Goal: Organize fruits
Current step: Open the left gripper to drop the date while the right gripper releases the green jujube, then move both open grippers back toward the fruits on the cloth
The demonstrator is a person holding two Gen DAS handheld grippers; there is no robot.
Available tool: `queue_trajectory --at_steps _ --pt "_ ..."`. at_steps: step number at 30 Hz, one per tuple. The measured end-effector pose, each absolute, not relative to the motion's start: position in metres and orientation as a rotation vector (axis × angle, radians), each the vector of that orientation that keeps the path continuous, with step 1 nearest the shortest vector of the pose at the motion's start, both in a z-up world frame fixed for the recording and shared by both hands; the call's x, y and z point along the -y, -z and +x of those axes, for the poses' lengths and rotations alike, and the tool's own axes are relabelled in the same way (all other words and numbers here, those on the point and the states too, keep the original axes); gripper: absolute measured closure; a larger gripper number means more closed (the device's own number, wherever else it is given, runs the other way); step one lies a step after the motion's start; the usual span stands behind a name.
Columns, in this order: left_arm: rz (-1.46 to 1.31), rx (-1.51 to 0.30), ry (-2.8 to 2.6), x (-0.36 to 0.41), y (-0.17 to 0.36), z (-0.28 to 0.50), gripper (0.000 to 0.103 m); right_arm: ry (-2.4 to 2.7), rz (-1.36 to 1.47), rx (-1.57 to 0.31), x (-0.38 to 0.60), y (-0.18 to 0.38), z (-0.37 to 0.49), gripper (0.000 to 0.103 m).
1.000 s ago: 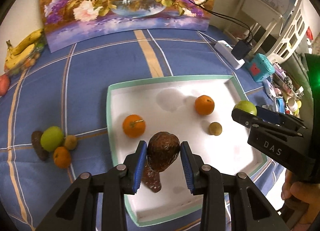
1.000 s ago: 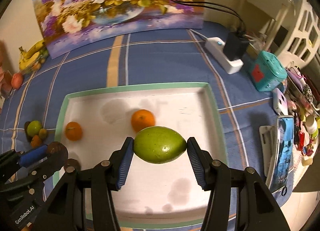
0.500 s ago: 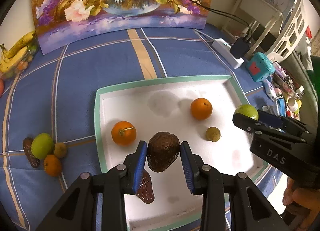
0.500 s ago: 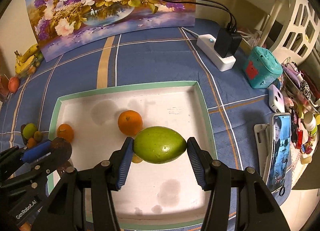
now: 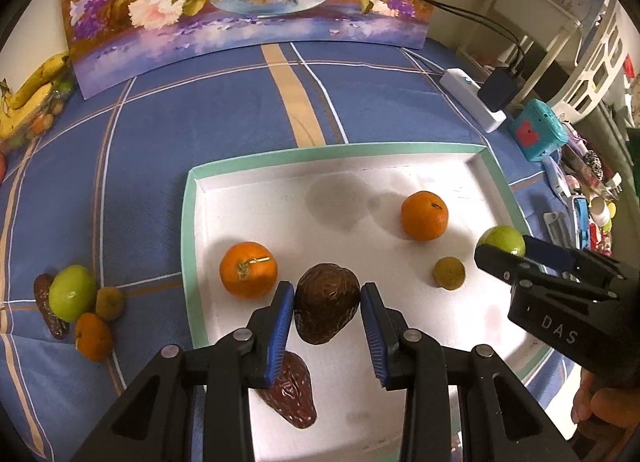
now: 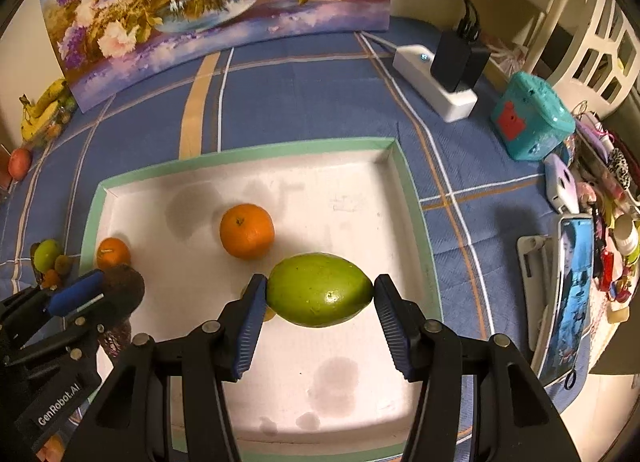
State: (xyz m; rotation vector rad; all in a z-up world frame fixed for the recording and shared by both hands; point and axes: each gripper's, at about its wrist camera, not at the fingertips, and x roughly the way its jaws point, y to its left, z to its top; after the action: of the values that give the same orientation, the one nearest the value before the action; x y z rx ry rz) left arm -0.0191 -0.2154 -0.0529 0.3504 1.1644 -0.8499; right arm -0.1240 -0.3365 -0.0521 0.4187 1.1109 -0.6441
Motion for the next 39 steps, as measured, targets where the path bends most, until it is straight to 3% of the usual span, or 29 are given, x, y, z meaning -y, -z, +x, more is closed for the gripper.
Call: queue_trajectory --at_steps 24,29,33,39 --pt "0.356 -1.204 0.834 0.216 0.067 -0.012 0.065 0.648 0.441 -1.172 0.343 0.076 -0.122 0.047" --pt "0.355 -1.215 0.839 0.215 0.066 -0.01 0.056 0.648 0.439 -1.172 0.343 0.076 -0.122 0.047" --pt "0.35 -1.199 0.848 0.213 0.058 -0.011 0.056 0.661 0.424 -1.16 0.342 0.07 -0.125 0.037" --pt "0.321 -1.184 0.831 0.203 0.04 -0.006 0.056 0.671 0.392 -1.101 0.338 0.046 -0.128 0.036"
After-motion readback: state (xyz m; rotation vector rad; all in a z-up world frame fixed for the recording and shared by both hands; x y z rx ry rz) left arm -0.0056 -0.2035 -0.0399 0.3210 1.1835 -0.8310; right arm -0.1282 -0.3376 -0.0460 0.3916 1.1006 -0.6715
